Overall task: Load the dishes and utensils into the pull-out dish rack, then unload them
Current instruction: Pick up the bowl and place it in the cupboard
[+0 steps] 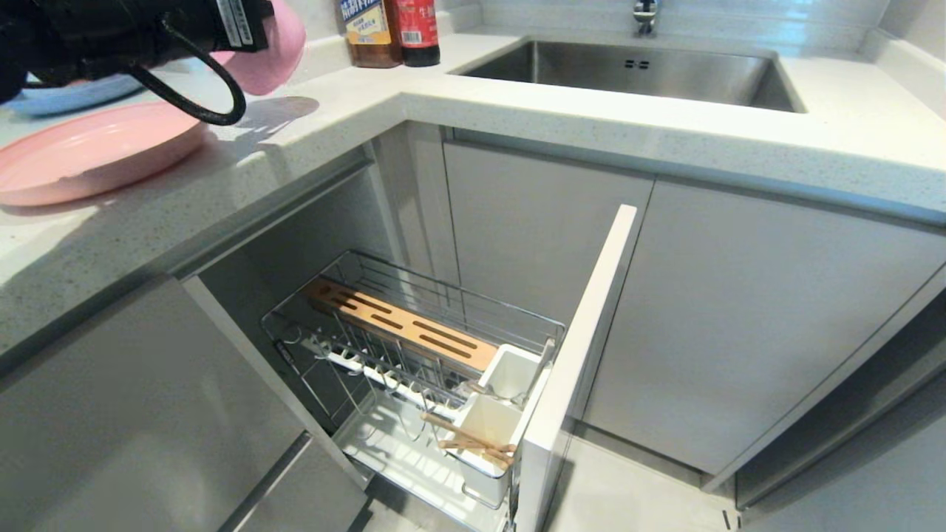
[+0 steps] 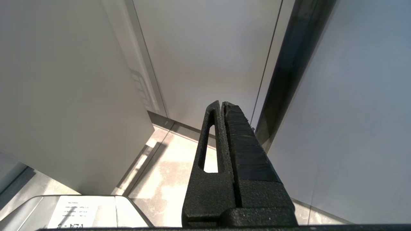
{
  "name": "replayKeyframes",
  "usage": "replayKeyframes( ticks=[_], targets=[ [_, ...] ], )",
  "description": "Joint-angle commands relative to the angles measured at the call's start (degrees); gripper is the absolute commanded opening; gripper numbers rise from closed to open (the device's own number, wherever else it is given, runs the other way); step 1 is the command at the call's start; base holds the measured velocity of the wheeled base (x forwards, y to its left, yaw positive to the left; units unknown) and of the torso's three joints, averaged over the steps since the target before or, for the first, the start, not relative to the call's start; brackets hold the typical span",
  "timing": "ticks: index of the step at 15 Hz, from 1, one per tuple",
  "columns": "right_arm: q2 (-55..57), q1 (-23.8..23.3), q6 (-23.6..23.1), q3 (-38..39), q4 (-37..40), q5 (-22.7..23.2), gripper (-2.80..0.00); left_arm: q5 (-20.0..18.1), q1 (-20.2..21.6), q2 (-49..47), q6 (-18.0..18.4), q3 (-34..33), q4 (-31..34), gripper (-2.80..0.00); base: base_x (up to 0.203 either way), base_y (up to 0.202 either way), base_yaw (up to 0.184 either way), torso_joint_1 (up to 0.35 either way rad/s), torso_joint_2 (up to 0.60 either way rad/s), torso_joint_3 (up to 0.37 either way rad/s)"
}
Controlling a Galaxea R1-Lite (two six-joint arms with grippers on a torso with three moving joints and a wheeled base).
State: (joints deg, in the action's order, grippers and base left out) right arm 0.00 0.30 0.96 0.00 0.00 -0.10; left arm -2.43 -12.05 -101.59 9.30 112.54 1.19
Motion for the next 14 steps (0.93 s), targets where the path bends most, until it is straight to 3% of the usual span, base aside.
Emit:
replayKeyframes(
  ticks=[1, 3, 6, 10, 14],
  targets=[
    [0.00, 0.05, 0.00, 0.09, 0.00, 0.01, -2.80, 1.04, -1.81, 2.71, -0.78, -0.04, -0.20, -2.80, 0.000, 0.000, 0.000, 0.000, 0.00, 0.000],
    [0.00, 0.05, 0.00, 0.09, 0.00, 0.01, -2.80, 2.84, -3.65, 4.60, -1.71, -0.07, -0.10, -2.80, 0.000, 0.000, 0.000, 0.000, 0.00, 0.000],
    [0.00, 0.05, 0.00, 0.09, 0.00, 0.01, -2.80, 6.68, -7.95, 7.45, -5.91, -0.13, 0.45, -2.80, 0.000, 0.000, 0.000, 0.000, 0.00, 0.000],
    [0.00, 0.03, 0.00, 0.09, 0.00, 0.01, -2.80, 11.26, -14.78, 10.95, -13.81, -0.22, 3.25, -2.80, 0.000, 0.000, 0.000, 0.000, 0.00, 0.000],
    [0.00, 0.05, 0.00, 0.09, 0.00, 0.01, -2.80, 11.91, -21.46, 14.45, -24.11, -3.17, 9.99, -2.80, 0.000, 0.000, 0.000, 0.000, 0.00, 0.000]
  ],
)
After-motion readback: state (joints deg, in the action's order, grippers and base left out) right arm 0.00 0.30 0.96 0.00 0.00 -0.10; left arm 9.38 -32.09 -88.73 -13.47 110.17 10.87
